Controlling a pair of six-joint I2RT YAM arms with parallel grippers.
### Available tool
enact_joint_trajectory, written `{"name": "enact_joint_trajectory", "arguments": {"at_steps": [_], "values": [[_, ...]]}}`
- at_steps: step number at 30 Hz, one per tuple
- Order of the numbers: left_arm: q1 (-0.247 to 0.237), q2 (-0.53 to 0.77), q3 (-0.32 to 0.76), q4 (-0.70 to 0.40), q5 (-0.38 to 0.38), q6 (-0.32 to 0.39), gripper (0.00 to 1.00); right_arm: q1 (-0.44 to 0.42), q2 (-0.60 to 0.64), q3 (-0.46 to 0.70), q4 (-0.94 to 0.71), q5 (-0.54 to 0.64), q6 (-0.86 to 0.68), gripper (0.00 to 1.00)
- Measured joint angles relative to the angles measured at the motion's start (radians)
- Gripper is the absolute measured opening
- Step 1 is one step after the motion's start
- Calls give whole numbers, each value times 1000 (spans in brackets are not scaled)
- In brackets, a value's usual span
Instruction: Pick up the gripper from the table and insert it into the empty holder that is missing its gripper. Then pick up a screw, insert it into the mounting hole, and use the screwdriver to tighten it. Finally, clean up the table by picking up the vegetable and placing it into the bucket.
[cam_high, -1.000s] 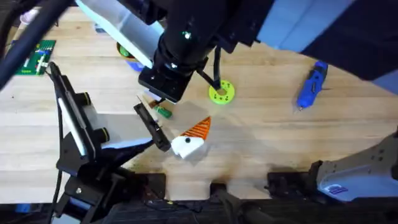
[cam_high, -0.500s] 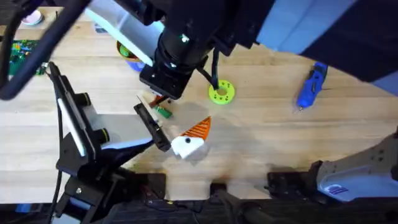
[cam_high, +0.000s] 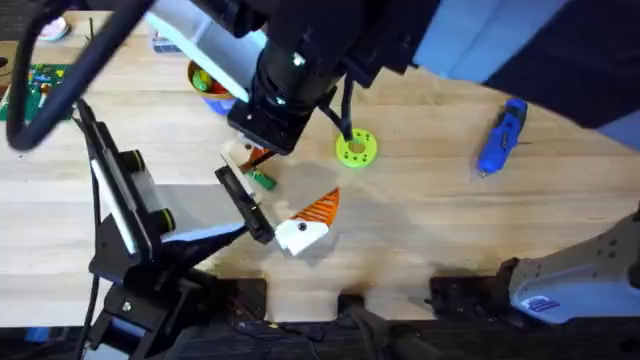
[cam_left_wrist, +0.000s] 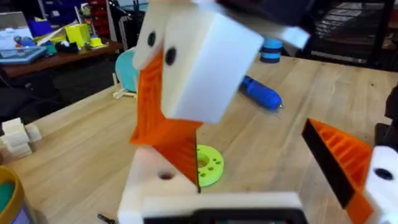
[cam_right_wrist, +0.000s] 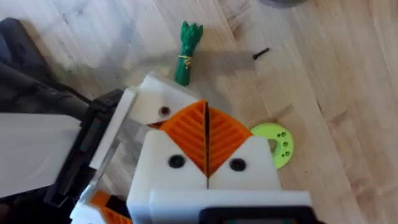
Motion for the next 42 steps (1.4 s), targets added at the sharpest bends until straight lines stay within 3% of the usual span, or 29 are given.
{"name": "enact_joint_trajectory", "arguments": {"at_steps": [2, 3, 4, 8, 11, 18, 29, 36, 42], "values": [[0, 0, 0, 1, 6, 4, 993, -15, -3, 0, 0, 8, 14, 27], [0, 0, 0, 4, 8, 6, 993, -26, -7, 0, -3, 13, 21, 96], [0, -1, 0, 6, 11, 8, 993, -38, -13, 0, -5, 18, 24, 184], [0, -2, 0, 9, 14, 13, 993, -105, -73, 0, -7, 26, 35, 713], [0, -2, 0, 9, 15, 13, 993, -162, -138, 0, -7, 32, 40, 896], [0, -2, 0, 9, -42, 24, 993, -270, -187, 0, -35, 38, 53, 915], [0, -2, 0, 9, -336, 66, 993, -392, -179, 0, -48, 39, 117, 921], [0, -2, 0, 10, -475, 119, 993, -409, -153, 0, -48, 38, 120, 926], [0, -2, 0, 28, -655, 132, 993, -412, -74, 0, -46, -2, 120, 929]]}}
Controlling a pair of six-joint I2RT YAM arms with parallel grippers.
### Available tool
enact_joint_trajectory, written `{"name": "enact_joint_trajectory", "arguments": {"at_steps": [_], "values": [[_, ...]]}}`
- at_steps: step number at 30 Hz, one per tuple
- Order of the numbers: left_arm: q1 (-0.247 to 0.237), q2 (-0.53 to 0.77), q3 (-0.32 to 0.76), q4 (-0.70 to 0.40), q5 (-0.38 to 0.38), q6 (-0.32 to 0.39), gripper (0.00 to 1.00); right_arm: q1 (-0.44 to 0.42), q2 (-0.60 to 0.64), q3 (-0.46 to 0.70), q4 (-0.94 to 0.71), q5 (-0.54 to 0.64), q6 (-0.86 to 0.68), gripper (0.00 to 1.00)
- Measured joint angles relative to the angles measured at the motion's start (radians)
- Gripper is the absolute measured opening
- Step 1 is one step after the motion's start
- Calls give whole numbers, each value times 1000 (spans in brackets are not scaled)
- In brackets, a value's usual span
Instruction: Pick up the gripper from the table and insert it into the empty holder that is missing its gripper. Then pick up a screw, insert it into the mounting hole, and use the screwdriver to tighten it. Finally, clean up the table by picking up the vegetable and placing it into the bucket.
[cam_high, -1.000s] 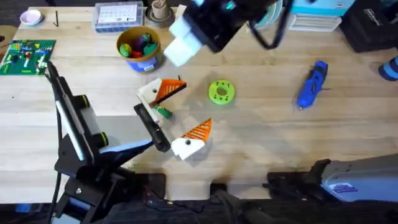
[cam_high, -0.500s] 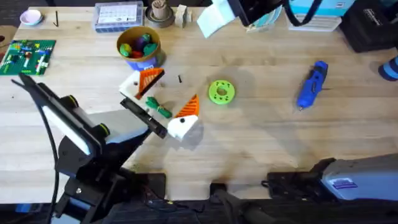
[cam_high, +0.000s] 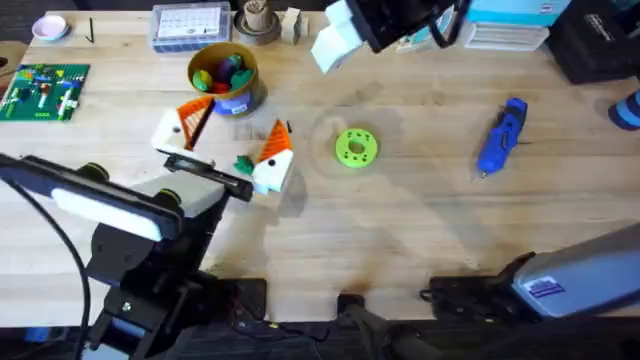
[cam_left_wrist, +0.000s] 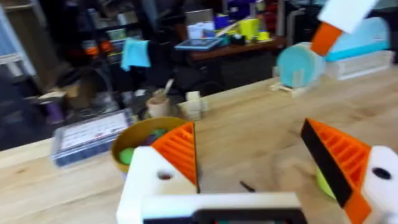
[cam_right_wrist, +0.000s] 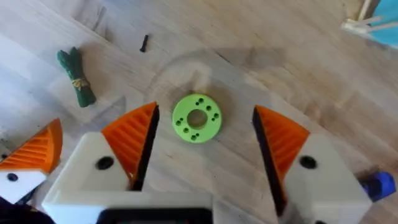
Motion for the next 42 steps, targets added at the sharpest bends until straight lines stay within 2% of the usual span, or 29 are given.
{"name": "enact_joint_trajectory", "arguments": {"at_steps": [7, 14, 23, 27, 32, 42], "values": [[0, 0, 0, 12, -218, 21, 993, -17, 80, 0, 35, -82, -8, 930], [0, 0, 0, 12, -380, 58, 992, -23, 132, -18, 104, -159, -25, 931], [0, 0, 0, 12, -576, 68, 993, -13, 201, -180, 290, -223, -27, 931], [0, 0, 0, 12, -625, 71, 993, 15, 241, -238, 388, -226, -26, 931], [0, 0, 0, 12, -650, 74, 993, 70, 310, -246, 475, -186, -9, 927], [0, 0, 0, 12, -664, 75, 993, 144, 390, -248, 508, -73, 115, 839]]}}
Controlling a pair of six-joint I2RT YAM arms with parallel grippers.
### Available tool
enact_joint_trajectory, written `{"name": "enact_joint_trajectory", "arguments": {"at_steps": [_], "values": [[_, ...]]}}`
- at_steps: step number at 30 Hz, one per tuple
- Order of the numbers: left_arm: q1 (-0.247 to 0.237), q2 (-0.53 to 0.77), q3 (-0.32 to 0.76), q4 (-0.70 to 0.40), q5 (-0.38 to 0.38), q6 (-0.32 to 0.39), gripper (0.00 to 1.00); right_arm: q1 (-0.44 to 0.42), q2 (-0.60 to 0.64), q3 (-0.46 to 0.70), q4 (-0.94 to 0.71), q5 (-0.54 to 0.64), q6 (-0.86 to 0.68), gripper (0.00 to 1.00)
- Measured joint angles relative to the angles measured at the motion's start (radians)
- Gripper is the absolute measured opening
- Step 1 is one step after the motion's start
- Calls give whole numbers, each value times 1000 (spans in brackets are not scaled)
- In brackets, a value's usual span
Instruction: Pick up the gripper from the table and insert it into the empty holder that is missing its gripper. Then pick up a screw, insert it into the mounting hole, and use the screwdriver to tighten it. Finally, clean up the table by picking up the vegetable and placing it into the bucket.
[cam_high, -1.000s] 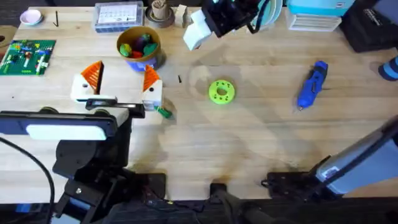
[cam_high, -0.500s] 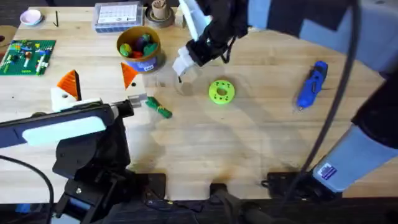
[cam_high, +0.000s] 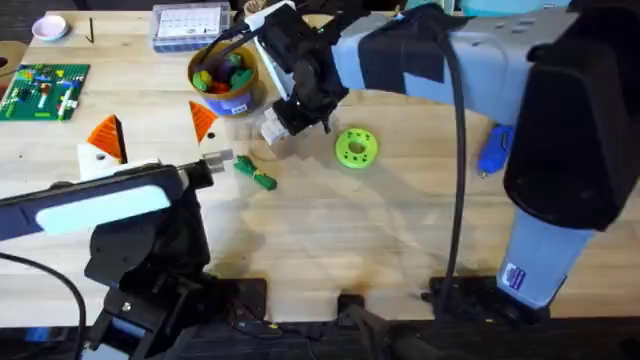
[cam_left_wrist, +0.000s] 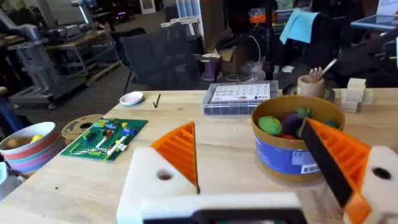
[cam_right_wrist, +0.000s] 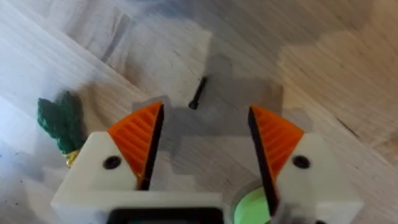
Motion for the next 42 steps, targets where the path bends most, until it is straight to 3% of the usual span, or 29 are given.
{"name": "enact_joint_trajectory", "arguments": {"at_steps": [10, 17, 21, 27, 34, 42], "values": [[0, 0, 0, 0, -2, 0, 993, 27, 25, 0, 30, 89, 102, 660], [0, 0, 0, 0, -2, 0, 993, 35, 26, 0, 29, 99, 129, 264], [0, 0, 0, 0, -2, 0, 992, 50, 26, 0, 29, 99, 132, 206], [0, 0, 0, 0, -2, 0, 993, 55, 25, 0, 26, 98, 140, 14], [0, 0, 0, 0, -2, 0, 993, 54, 25, 4, -8, 98, 141, 7], [0, 0, 0, 0, -2, 0, 992, 17, -8, 23, -228, 56, 139, 6]]}}
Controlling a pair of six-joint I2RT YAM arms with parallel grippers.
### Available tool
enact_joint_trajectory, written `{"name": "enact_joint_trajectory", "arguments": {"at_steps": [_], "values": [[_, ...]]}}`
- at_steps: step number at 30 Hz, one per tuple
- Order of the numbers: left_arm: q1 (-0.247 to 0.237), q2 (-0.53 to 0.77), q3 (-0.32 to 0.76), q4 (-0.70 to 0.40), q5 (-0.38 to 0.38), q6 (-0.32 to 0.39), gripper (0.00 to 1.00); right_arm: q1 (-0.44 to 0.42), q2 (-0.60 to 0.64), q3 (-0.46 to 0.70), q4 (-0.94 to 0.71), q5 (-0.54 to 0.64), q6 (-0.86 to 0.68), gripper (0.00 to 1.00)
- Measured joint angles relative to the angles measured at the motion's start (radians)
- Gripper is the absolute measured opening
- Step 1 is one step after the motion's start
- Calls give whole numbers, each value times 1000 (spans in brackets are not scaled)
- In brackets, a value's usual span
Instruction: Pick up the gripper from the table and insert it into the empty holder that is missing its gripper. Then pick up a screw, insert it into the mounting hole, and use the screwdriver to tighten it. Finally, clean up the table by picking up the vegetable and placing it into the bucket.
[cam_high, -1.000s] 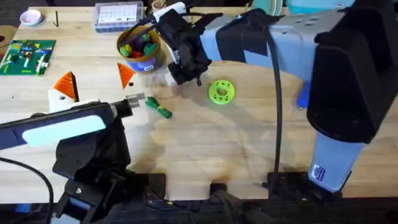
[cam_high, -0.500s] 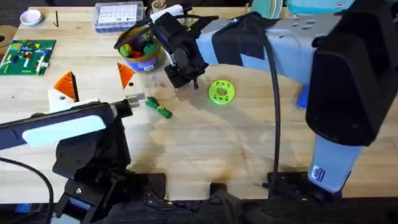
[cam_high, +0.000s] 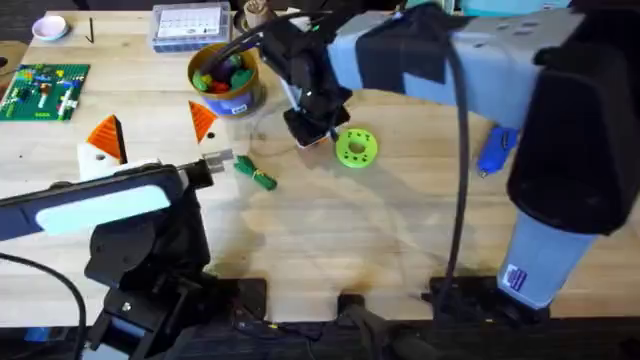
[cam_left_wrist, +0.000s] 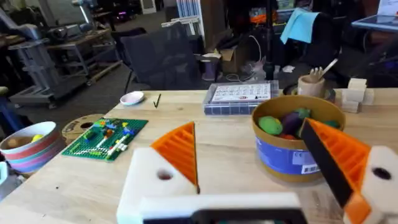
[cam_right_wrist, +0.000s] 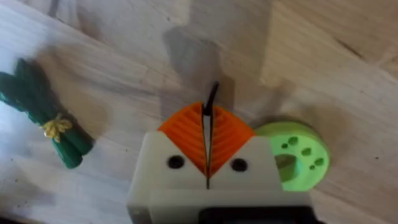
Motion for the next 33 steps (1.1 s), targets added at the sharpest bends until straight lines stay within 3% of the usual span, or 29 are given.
{"name": "enact_joint_trajectory", "arguments": {"at_steps": [9, 17, 33], "values": [[0, 0, 0, 0, 0, 0, 993, -170, -158, 73, -279, -158, -66, 6], [0, 0, 0, 0, 0, 0, 993, -267, -170, 106, -508, -190, -126, 6], [0, 0, 0, 0, 0, 0, 993, -394, -104, 106, -613, -447, -156, 6]]}}
